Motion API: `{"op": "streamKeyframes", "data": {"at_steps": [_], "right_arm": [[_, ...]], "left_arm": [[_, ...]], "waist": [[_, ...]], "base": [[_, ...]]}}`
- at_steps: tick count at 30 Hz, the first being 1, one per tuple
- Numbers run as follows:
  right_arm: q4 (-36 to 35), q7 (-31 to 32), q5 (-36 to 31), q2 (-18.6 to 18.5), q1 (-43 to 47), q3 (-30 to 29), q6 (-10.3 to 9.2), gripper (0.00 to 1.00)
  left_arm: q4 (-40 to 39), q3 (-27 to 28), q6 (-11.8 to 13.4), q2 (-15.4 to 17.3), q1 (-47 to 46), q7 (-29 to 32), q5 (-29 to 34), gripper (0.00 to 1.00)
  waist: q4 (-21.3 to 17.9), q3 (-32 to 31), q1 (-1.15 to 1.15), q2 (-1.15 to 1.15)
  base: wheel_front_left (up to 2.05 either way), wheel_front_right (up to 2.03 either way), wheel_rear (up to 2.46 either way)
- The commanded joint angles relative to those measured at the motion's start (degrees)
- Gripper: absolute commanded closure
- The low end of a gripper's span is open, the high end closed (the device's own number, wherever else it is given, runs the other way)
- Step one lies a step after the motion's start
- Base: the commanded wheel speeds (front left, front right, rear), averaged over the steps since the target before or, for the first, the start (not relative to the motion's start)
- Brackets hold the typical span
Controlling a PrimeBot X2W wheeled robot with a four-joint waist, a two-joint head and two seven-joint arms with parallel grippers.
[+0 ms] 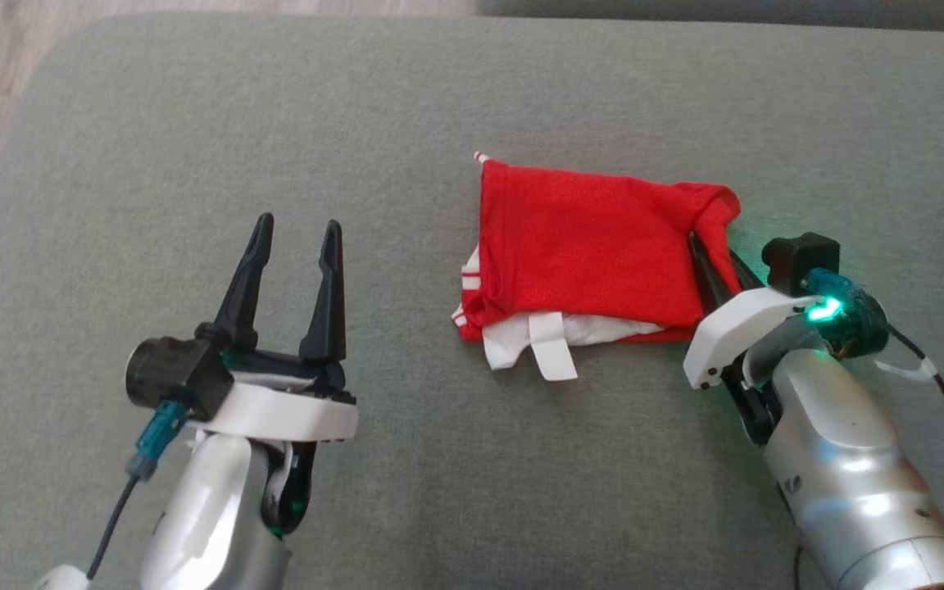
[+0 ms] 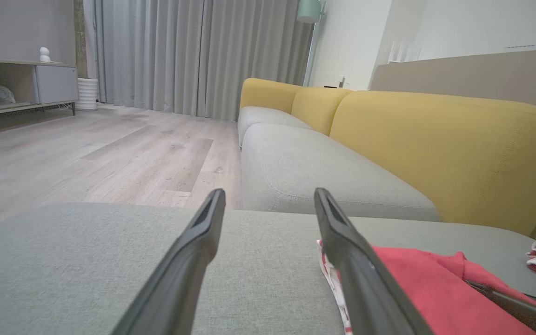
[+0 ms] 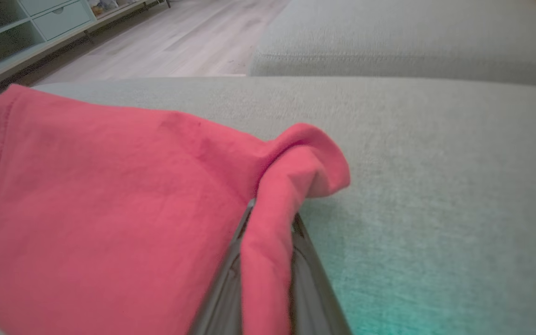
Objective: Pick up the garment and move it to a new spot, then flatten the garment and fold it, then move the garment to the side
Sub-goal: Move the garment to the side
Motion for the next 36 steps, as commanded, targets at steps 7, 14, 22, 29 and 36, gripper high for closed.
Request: {"op": "streamKeyframes", "data": {"at_steps": [7, 14, 22, 29, 36], "right_arm": [[-4.4, -2.3, -9.9, 0.8, -1.2, -1.8, 0.13, 1.0], [-12.0, 0.8, -16.9, -2.6, 0.6, -2.5, 0.13, 1.0], [-19.8, 5.5, -16.7, -12.6, 2.4, -0.4, 0.13, 1.0], [-25.7, 10.4, -14.7, -22.0, 2.8, -2.3, 0.13, 1.0], [-29.5, 15.0, -16.1, -27.7, 2.9, -7.9, 0.13, 1.0]], "left_arm": [[-2.6, 0.8, 0.4, 0.4, 0.2, -0.3, 0.1, 0.0], [-3.6, -2.5, 1.9, 0.4, 0.5, -0.3, -1.1, 0.0], [-4.3, -3.7, 2.3, 0.4, 0.2, -0.3, -0.6, 0.0], [-5.0, -3.6, 1.9, 0.4, -1.4, -0.3, 0.0, 0.0], [-4.9, -3.4, 1.2, 0.4, -3.0, -0.3, 0.7, 0.0]], "waist": [[-3.7, -3.3, 0.0, 0.0], [-7.2, -5.1, 0.0, 0.0], [-10.1, -4.0, 0.0, 0.0], [-11.7, -0.7, 0.0, 0.0], [-12.0, 3.1, 0.0, 0.0]], "base": [[0.0, 0.0, 0.0], [0.0, 0.0, 0.0], [0.0, 0.0, 0.0], [0.0, 0.0, 0.0], [0.0, 0.0, 0.0]]}}
